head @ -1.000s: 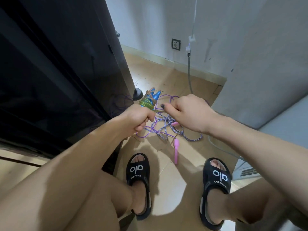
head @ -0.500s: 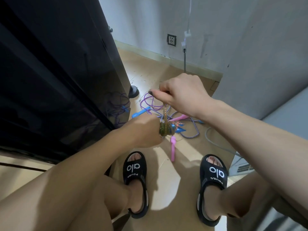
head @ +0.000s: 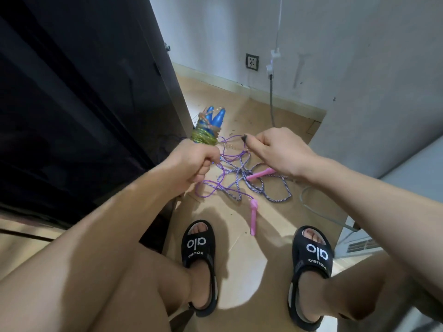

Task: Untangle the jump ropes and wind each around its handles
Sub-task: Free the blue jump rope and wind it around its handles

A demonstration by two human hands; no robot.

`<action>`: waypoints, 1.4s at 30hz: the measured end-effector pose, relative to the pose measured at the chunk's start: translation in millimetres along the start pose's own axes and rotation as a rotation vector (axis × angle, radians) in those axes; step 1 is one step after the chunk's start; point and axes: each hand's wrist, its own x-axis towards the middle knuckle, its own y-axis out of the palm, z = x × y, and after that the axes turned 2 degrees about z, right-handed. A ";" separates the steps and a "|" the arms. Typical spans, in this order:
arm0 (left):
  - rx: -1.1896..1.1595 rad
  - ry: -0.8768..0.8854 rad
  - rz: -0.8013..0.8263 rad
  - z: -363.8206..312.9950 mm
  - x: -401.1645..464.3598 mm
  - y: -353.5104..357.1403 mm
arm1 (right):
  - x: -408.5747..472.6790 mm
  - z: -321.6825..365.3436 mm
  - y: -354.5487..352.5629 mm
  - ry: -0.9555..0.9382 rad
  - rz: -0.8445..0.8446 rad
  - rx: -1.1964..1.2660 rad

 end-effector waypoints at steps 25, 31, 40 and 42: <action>0.818 0.137 0.351 8.2 -21.2 29.8 | 14.5 -2.6 -3.4 -0.105 0.122 0.036; 0.259 0.161 0.322 3.6 -17.4 9.7 | 6.3 -12.2 2.6 -0.036 0.120 0.151; 0.064 -0.085 0.081 5.3 5.6 -3.9 | -15.2 10.9 -0.7 -0.251 0.002 -0.132; 0.067 -0.111 0.085 6.1 7.4 -1.0 | -15.7 14.6 2.8 -0.335 -0.011 -0.248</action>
